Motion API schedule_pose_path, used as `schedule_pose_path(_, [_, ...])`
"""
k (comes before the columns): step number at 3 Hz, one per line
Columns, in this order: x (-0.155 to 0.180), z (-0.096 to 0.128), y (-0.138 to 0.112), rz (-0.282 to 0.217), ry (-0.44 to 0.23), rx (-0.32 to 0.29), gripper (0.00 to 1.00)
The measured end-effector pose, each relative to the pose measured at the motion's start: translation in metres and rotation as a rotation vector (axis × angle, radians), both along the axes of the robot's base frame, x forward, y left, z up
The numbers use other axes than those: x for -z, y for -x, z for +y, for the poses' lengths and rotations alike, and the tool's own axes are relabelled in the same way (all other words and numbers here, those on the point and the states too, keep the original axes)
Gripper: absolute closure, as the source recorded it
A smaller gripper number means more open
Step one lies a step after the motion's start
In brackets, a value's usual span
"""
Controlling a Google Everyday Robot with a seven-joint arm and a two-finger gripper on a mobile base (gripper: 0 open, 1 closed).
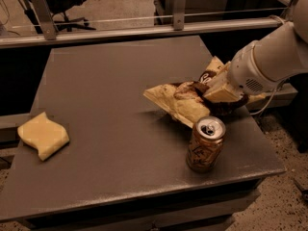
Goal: Move brown chip bag near orange can
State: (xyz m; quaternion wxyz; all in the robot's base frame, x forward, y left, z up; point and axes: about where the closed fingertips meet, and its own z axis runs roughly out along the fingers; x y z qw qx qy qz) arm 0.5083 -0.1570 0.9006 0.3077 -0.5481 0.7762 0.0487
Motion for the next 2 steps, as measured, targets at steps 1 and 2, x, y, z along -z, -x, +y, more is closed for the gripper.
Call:
schedule_pose_path(1, [-0.006,-0.004,-0.008,-0.007,-0.018,0.005,0.04])
schedule_pose_path(2, [-0.022,-0.015,-0.025,-0.042,-0.045,0.032,0.0])
